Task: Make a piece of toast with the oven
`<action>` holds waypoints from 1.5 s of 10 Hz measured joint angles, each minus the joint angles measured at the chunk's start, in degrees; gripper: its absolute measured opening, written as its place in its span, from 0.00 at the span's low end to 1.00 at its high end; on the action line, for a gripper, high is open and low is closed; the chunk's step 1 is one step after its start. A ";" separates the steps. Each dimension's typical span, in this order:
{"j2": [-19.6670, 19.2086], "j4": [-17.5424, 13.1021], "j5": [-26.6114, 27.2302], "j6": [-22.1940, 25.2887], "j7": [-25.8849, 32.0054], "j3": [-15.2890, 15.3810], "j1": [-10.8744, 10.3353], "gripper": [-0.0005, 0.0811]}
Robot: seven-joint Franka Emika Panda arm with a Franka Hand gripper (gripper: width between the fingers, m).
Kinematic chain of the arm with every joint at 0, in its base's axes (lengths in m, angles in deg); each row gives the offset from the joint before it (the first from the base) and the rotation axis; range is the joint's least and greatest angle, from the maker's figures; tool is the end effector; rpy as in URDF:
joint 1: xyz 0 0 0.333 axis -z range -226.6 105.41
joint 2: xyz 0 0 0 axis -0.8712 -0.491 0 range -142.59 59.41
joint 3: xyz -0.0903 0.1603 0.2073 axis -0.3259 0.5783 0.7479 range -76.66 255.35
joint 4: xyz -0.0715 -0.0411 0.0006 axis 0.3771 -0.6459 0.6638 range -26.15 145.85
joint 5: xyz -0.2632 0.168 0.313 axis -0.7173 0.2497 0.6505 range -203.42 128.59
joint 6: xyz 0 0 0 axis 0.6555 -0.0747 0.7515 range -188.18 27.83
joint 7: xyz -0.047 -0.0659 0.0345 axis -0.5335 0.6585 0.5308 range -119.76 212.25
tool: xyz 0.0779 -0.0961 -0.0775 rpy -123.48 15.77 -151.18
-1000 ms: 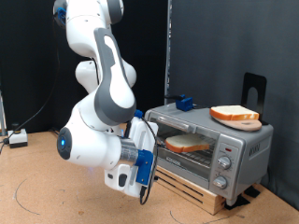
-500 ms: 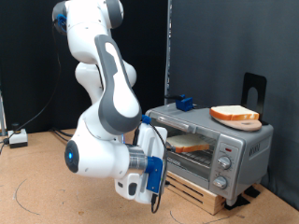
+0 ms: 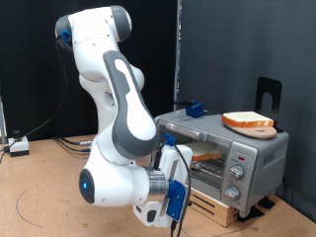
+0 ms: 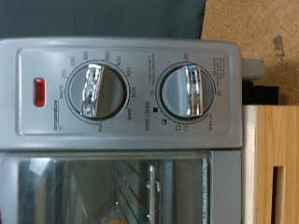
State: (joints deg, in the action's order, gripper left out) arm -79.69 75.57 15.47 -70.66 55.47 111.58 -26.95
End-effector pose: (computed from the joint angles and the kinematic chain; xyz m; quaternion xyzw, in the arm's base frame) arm 0.5887 0.0006 0.1176 -0.7668 0.2232 0.2474 0.5487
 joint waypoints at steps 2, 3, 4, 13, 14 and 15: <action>-1.77 -1.12 -0.02 -0.06 2.54 0.37 -0.47 1.00; -3.48 -2.45 -0.15 -0.36 2.02 0.39 -1.26 1.00; -5.35 -3.95 -0.16 -0.93 1.15 0.39 -2.30 1.00; -11.55 -8.51 -0.16 -0.99 0.38 1.71 -8.43 1.00; -11.55 -8.19 -0.16 -1.00 0.39 1.76 -8.79 1.00; -11.55 -7.91 -0.13 -1.09 0.42 1.85 -9.05 1.00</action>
State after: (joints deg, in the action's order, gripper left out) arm -91.25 67.66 15.34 -71.75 55.89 113.43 -36.00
